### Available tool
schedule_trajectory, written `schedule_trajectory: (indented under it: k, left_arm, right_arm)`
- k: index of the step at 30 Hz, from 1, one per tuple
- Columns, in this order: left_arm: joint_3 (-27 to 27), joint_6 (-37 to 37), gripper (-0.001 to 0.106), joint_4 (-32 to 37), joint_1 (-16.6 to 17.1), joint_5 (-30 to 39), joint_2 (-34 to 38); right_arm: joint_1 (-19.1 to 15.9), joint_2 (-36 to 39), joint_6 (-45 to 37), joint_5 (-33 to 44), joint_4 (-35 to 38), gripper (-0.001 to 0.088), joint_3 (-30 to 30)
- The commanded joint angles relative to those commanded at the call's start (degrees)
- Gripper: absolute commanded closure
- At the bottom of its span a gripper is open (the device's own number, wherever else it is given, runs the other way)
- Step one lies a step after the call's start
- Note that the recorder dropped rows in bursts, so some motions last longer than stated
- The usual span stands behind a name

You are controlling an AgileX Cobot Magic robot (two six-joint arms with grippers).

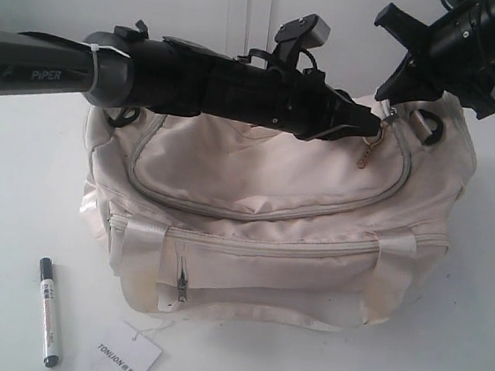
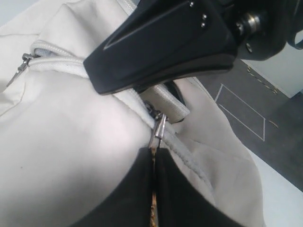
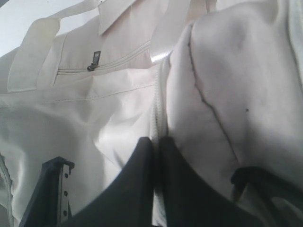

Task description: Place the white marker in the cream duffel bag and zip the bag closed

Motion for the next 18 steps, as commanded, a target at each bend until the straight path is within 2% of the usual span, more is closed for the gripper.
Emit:
schedule_trajectory:
  k: [11, 18]
  left_arm:
    - [0.00, 0.00, 0.105, 0.03, 0.00, 0.10, 0.00]
    - [0.00, 0.00, 0.105, 0.03, 0.00, 3.60, 0.00]
  right_arm:
    - [0.00, 0.00, 0.00, 0.00, 0.00, 0.0868, 0.00]
    - [0.00, 0.00, 0.00, 0.00, 0.00, 0.0868, 0.00]
